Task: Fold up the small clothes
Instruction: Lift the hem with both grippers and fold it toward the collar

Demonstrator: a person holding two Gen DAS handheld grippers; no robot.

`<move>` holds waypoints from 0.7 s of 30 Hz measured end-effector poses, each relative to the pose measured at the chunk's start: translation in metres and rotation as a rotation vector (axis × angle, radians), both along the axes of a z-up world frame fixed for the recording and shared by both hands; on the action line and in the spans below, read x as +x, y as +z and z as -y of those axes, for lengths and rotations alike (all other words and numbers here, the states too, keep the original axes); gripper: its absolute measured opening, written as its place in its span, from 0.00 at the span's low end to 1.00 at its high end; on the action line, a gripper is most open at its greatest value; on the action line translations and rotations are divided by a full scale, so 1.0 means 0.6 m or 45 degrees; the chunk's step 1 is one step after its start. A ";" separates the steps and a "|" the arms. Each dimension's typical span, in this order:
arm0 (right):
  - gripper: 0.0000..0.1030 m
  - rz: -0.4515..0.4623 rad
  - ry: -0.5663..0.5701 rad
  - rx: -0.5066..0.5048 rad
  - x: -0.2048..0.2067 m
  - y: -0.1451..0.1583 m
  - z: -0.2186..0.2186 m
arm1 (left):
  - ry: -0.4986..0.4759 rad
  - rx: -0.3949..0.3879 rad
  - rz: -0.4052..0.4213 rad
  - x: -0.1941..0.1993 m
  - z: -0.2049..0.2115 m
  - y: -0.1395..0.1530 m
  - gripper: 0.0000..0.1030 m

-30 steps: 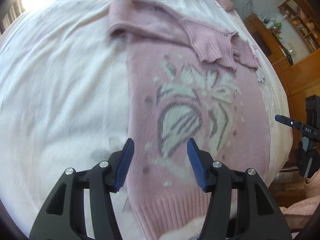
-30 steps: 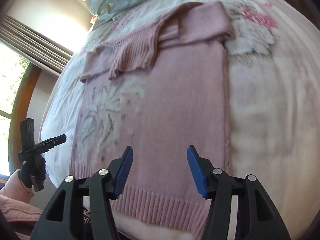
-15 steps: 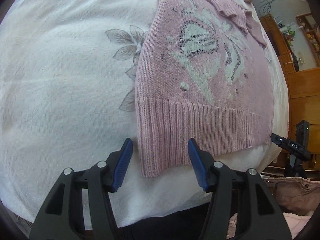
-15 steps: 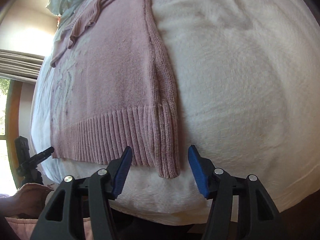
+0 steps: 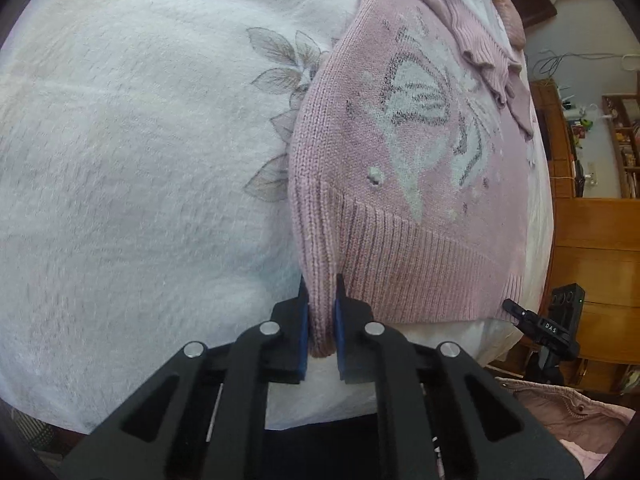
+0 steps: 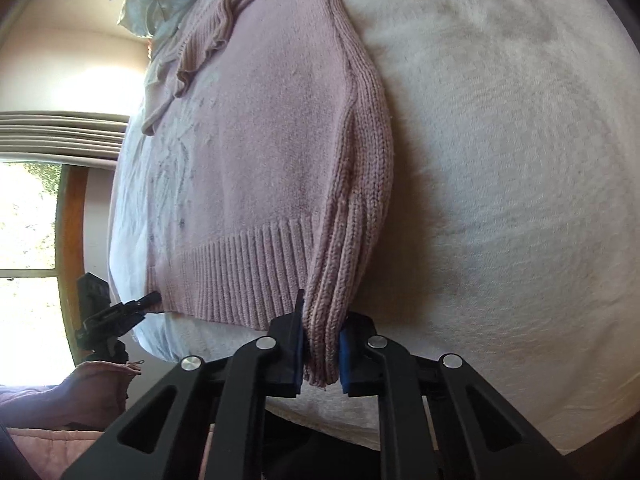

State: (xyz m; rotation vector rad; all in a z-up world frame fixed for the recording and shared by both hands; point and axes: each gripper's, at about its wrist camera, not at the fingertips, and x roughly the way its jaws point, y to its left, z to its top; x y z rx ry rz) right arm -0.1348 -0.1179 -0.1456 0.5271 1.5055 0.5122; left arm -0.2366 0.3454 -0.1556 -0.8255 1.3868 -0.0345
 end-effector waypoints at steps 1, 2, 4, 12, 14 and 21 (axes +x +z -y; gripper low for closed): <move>0.12 0.010 -0.020 0.039 0.002 0.010 0.006 | 0.001 -0.015 0.025 0.001 -0.001 0.009 0.08; 0.12 0.023 -0.045 0.089 0.005 0.021 0.012 | 0.006 -0.036 0.057 0.003 -0.001 0.021 0.08; 0.12 0.053 -0.088 0.174 0.014 0.044 0.023 | 0.017 -0.052 0.111 0.010 -0.003 0.044 0.08; 0.11 0.158 -0.177 0.324 0.075 0.110 0.034 | 0.058 -0.031 0.280 0.070 -0.029 0.116 0.08; 0.11 0.172 -0.196 0.340 0.099 0.116 0.036 | 0.062 -0.008 0.294 0.089 -0.038 0.119 0.08; 0.11 0.163 -0.241 0.314 0.198 0.098 0.025 | 0.126 0.058 0.260 0.164 -0.082 0.088 0.08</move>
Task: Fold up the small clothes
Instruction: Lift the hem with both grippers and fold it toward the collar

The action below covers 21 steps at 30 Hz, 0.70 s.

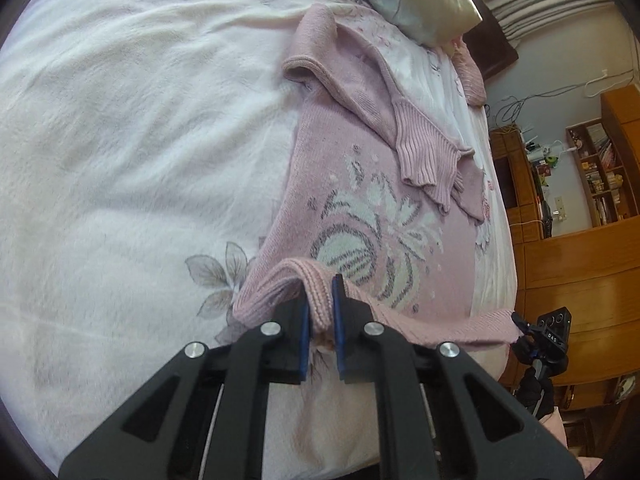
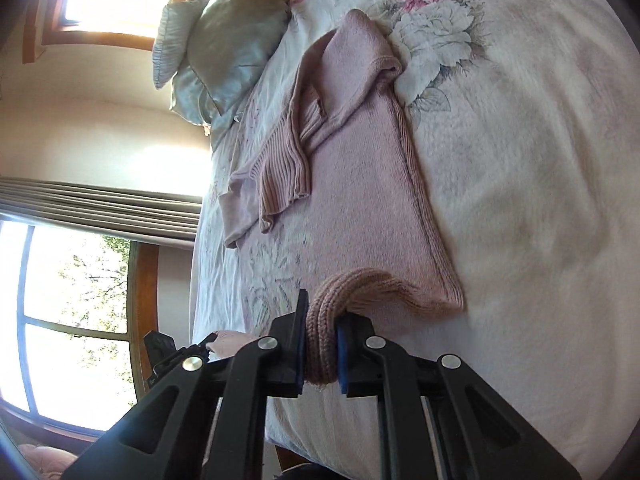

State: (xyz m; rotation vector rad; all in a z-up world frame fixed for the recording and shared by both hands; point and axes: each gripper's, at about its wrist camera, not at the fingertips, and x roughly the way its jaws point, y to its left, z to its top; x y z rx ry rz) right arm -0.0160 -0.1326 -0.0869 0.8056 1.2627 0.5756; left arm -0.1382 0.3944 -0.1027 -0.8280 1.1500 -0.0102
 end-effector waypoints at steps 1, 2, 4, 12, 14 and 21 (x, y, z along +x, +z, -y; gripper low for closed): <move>0.11 -0.012 -0.006 -0.001 0.015 -0.006 -0.001 | -0.002 0.012 -0.008 0.013 -0.003 -0.006 0.08; 0.11 -0.027 -0.013 -0.002 0.030 -0.014 -0.004 | -0.005 0.022 -0.014 0.027 -0.006 -0.011 0.08; 0.11 -0.057 -0.022 -0.012 0.060 -0.030 -0.011 | -0.009 0.037 -0.032 0.052 -0.014 -0.024 0.08; 0.20 -0.152 -0.010 -0.112 0.139 -0.084 -0.037 | 0.004 -0.002 -0.106 0.133 -0.032 -0.061 0.13; 0.36 -0.138 0.002 -0.122 0.144 -0.078 -0.035 | 0.000 -0.022 -0.090 0.136 -0.036 -0.057 0.14; 0.54 -0.006 -0.029 -0.208 0.140 -0.026 -0.005 | 0.103 0.032 -0.002 0.106 -0.078 -0.024 0.46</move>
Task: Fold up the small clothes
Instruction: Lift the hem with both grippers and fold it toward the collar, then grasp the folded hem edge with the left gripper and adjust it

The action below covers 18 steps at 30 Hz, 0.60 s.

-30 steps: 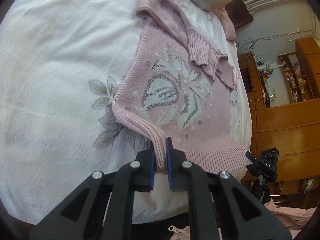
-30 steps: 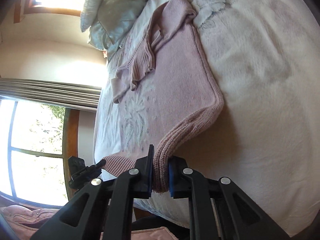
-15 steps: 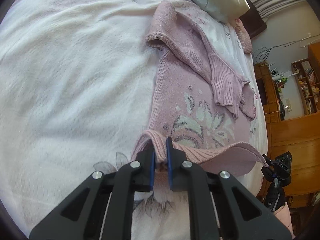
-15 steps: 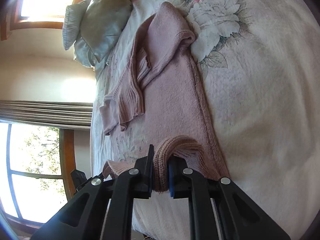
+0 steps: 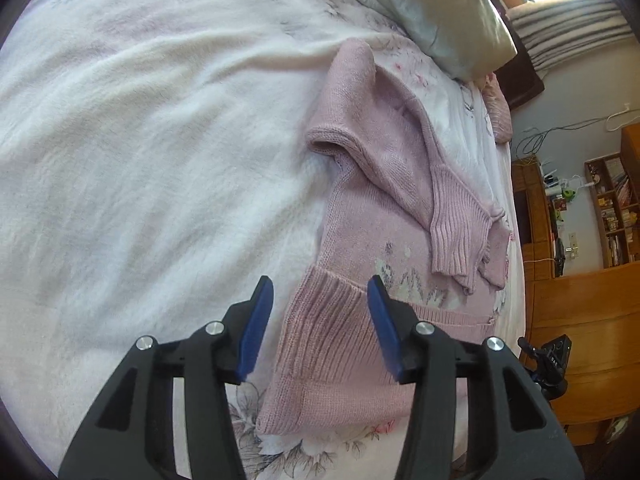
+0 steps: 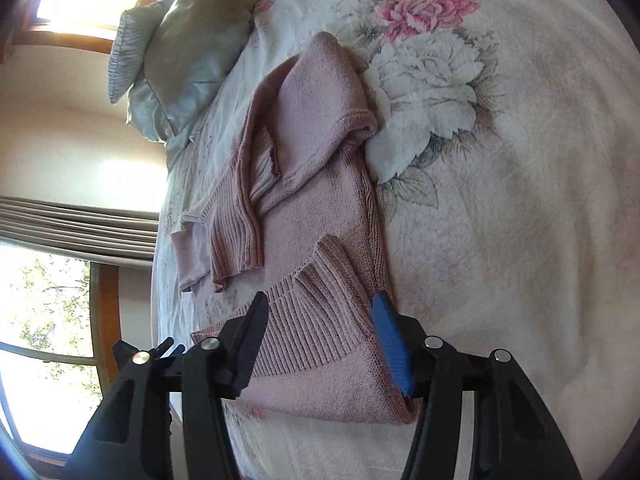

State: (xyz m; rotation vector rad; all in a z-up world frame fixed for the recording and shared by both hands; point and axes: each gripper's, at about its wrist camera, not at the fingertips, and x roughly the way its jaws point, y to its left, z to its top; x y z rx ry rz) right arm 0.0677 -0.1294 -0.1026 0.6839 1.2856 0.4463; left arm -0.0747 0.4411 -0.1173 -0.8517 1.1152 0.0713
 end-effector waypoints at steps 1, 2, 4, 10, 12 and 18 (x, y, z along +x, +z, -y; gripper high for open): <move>0.54 0.020 0.018 -0.029 -0.002 0.007 -0.003 | -0.035 0.036 0.007 0.003 0.003 0.006 0.46; 0.54 0.040 0.038 -0.055 -0.003 0.014 -0.006 | -0.084 0.078 0.013 0.007 0.011 0.011 0.46; 0.55 0.075 0.079 -0.104 -0.007 0.024 -0.020 | -0.184 0.156 0.017 0.021 0.032 0.015 0.51; 0.55 0.114 0.235 -0.253 -0.014 0.023 -0.070 | -0.427 0.344 -0.055 0.065 0.094 -0.020 0.61; 0.55 0.129 0.290 -0.309 -0.014 0.022 -0.087 | -0.455 0.366 -0.107 0.074 0.103 -0.040 0.61; 0.60 0.200 0.417 -0.462 -0.004 0.025 -0.129 | -0.491 0.409 -0.030 0.066 0.122 -0.025 0.16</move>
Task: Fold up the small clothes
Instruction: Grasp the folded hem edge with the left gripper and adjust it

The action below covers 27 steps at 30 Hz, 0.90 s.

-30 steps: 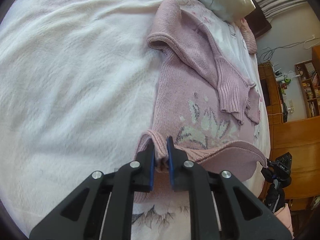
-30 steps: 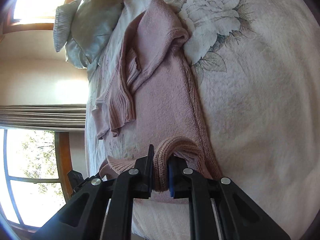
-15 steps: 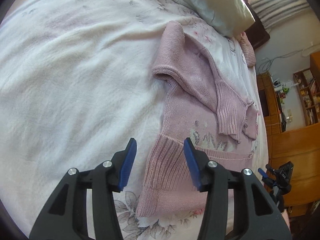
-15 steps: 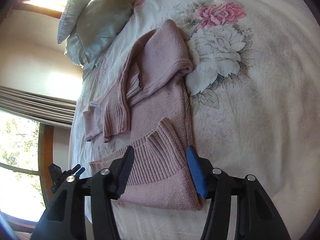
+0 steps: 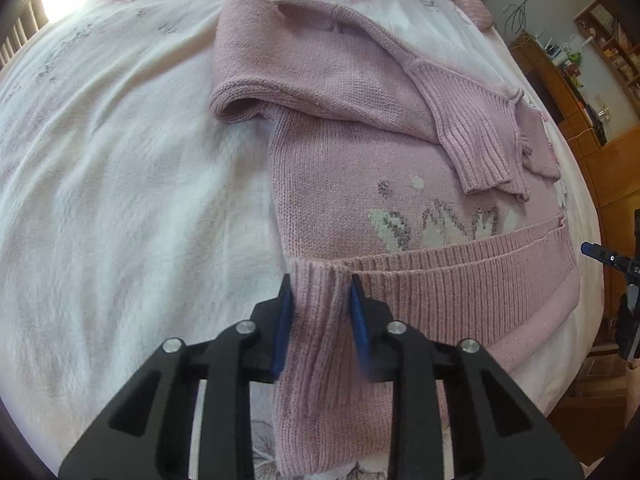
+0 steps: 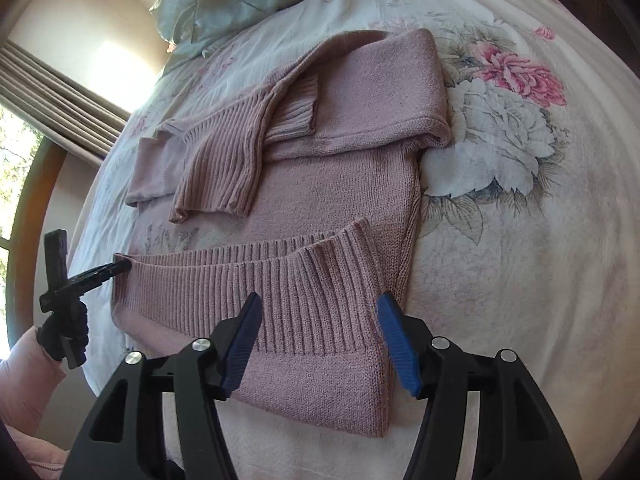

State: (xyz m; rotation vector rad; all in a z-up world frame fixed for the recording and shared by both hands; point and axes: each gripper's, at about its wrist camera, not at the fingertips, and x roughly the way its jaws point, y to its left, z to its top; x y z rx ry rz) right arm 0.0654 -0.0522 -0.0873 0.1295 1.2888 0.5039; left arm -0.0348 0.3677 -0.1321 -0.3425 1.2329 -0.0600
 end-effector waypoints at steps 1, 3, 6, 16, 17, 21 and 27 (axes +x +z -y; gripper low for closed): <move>0.60 0.013 0.019 -0.025 0.005 -0.001 -0.005 | -0.013 0.005 0.020 -0.005 0.005 0.009 0.14; 0.61 0.025 0.042 -0.057 0.017 -0.005 -0.012 | -0.018 0.014 0.058 -0.014 0.011 0.026 0.14; 0.61 0.030 0.075 -0.086 0.039 -0.018 -0.021 | -0.024 0.023 0.108 -0.028 0.018 0.048 0.13; 0.29 0.026 0.255 -0.174 0.051 -0.051 -0.063 | -0.040 0.014 0.050 -0.008 0.026 0.008 0.18; 0.27 0.032 0.271 -0.179 0.048 -0.048 -0.065 | -0.037 0.018 0.037 -0.004 0.025 0.001 0.20; 0.12 0.040 0.257 -0.145 0.042 -0.034 -0.058 | -0.052 0.013 0.019 0.002 0.027 -0.008 0.19; 0.10 0.083 0.169 0.047 0.016 0.025 -0.015 | -0.104 -0.042 0.159 -0.024 0.039 0.051 0.13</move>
